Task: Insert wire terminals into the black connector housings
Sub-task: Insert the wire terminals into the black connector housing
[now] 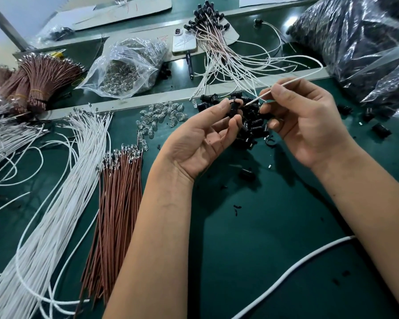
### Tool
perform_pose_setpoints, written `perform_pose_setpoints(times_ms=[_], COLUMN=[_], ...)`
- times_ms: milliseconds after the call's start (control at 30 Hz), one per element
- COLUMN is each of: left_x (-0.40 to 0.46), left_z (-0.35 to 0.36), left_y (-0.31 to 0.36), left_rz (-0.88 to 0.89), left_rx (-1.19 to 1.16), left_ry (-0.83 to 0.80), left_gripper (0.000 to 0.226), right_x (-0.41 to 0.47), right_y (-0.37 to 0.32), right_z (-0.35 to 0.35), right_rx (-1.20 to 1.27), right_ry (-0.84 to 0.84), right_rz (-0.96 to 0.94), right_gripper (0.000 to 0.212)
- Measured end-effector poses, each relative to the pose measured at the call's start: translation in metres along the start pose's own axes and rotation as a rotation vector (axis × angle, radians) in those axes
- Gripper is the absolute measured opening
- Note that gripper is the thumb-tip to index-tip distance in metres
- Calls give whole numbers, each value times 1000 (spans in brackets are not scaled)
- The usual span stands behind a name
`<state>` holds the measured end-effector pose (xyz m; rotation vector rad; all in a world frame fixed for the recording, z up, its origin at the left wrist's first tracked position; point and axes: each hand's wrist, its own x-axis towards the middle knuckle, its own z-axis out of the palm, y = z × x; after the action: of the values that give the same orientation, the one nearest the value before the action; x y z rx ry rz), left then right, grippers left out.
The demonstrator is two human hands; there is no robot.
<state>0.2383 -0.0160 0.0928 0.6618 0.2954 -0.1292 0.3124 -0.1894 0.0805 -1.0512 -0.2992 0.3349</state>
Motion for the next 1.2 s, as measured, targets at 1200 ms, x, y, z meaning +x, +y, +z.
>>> perform_pose_setpoints(times_ms=[1200], left_x=[8], left_z=[-6], left_y=[-6], left_rz=[248], left_rx=[302], left_ry=[89], left_gripper=[39], right_x=[0], right_y=[-1], right_z=[-1], right_rx=[20], right_ry=[-32], right_rz=[-11], right_gripper=[10])
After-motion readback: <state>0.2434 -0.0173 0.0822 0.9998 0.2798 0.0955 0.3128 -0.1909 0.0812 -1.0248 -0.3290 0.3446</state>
